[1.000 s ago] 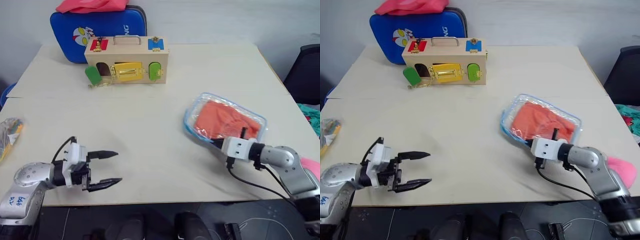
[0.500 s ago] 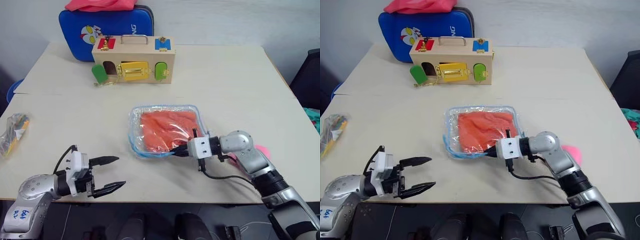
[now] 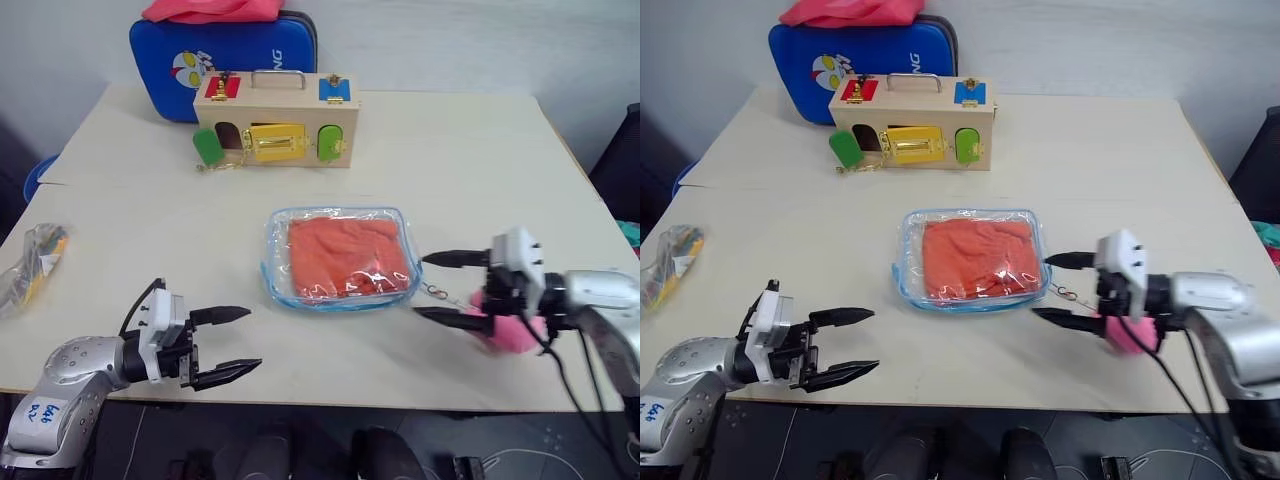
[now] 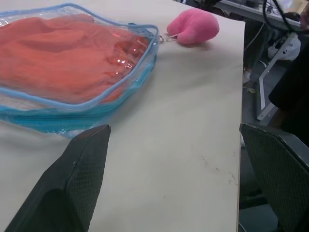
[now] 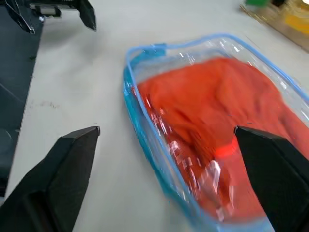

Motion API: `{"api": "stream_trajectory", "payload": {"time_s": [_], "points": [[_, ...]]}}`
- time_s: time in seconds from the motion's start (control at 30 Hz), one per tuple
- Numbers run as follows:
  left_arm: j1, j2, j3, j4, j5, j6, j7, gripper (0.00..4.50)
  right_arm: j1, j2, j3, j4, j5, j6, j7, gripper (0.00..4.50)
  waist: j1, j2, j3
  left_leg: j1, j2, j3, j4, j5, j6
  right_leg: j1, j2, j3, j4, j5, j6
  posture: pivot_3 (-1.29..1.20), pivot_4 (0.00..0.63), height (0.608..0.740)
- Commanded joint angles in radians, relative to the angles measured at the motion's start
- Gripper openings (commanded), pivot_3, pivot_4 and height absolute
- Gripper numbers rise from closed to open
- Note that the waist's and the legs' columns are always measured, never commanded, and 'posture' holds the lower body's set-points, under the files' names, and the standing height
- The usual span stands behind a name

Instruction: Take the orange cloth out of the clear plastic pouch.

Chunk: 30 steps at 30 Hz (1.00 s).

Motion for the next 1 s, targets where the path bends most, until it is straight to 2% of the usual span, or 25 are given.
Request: {"api": "stream_trajectory", "payload": {"time_s": [0.03,0.17,0.33,0.43,0.53,0.6,0.7,0.77,0.87,0.97,1.0], "points": [[0.001,-0.005,-0.011,-0.044,-0.017,0.004,0.003,4.50,0.066,-0.083,-0.094,0.081,-0.089,-0.091,0.028,4.48,-0.002,0.000,0.000,0.000,0.000,0.000,0.000,0.000,0.000,0.000,0.000,0.000,0.000,0.000,0.000,0.00,0.150,0.740],[-0.004,-0.010,-0.028,-0.048,0.005,-0.033,-0.014,4.50,0.089,-0.142,-0.082,0.259,-0.204,-0.147,0.002,4.48,-0.007,0.000,0.000,0.000,0.000,0.001,0.000,0.000,0.000,0.000,0.001,0.000,0.000,0.000,0.000,0.00,0.150,0.740],[-0.026,-0.017,-0.044,-0.027,0.018,-0.083,-0.036,4.50,0.067,-0.180,0.030,0.437,-0.293,-0.174,0.082,4.48,-0.012,0.001,0.001,0.000,0.000,0.001,0.001,0.000,0.000,0.000,0.001,0.000,0.001,0.000,0.000,0.00,0.150,0.740],[-0.041,-0.018,-0.048,-0.025,0.013,-0.088,-0.037,4.50,0.075,-0.175,0.044,0.408,-0.228,-0.113,0.166,3.95,-0.012,0.001,0.001,0.000,0.000,0.001,0.001,0.000,0.000,0.000,0.001,0.000,0.001,0.000,0.000,0.00,0.150,0.740],[-0.050,-0.021,-0.040,-0.030,0.006,-0.083,-0.021,4.50,0.087,-0.180,0.007,0.316,-0.138,-0.008,0.204,2.87,-0.009,0.001,0.001,0.000,0.000,0.000,0.001,0.000,0.000,0.000,0.001,-0.001,0.000,0.000,0.000,0.00,0.150,0.740],[-0.044,-0.025,-0.036,-0.040,0.005,-0.080,-0.009,4.50,0.111,-0.217,-0.040,0.180,-0.019,0.156,0.234,2.23,-0.006,0.003,0.001,-0.001,0.000,0.000,0.001,0.000,0.000,0.000,0.001,-0.001,0.000,0.000,0.000,0.00,0.150,0.740],[-0.044,-0.036,-0.045,-0.051,0.005,-0.077,0.012,4.50,0.110,-0.217,-0.063,0.003,0.117,0.319,0.210,1.26,-0.002,0.006,0.003,-0.001,0.000,0.000,0.001,0.000,0.000,0.000,0.001,-0.001,0.000,0.000,0.001,0.00,0.150,0.740],[-0.054,-0.050,-0.066,-0.051,0.011,-0.074,0.022,4.50,0.080,-0.159,-0.020,-0.068,0.134,0.354,0.136,0.67,-0.001,0.006,0.003,-0.001,0.001,0.000,0.001,0.000,0.000,0.000,0.001,-0.001,0.000,0.000,0.001,0.00,0.150,0.740],[-0.085,-0.077,-0.120,-0.048,0.028,-0.072,0.033,4.50,0.031,-0.005,0.082,-0.088,0.057,0.281,0.005,0.67,0.001,0.004,0.002,-0.001,0.001,0.000,0.002,0.000,0.000,0.001,0.001,-0.002,0.000,0.000,0.001,0.00,0.150,0.740],[-0.135,-0.099,-0.174,-0.029,0.055,-0.080,0.034,4.50,0.032,0.118,0.168,-0.042,-0.047,0.157,-0.063,0.67,0.007,0.005,0.003,-0.002,-0.001,-0.001,0.002,0.000,0.000,0.000,0.001,-0.002,-0.001,0.001,0.002,0.00,0.150,0.740],[-0.156,-0.108,-0.189,-0.017,0.065,-0.085,0.036,4.50,0.039,0.152,0.194,-0.019,-0.080,0.106,-0.072,0.88,0.007,0.005,0.003,-0.002,-0.001,-0.001,0.002,0.000,0.000,0.000,0.001,-0.002,-0.001,0.001,0.002,0.00,0.150,0.740]]}}
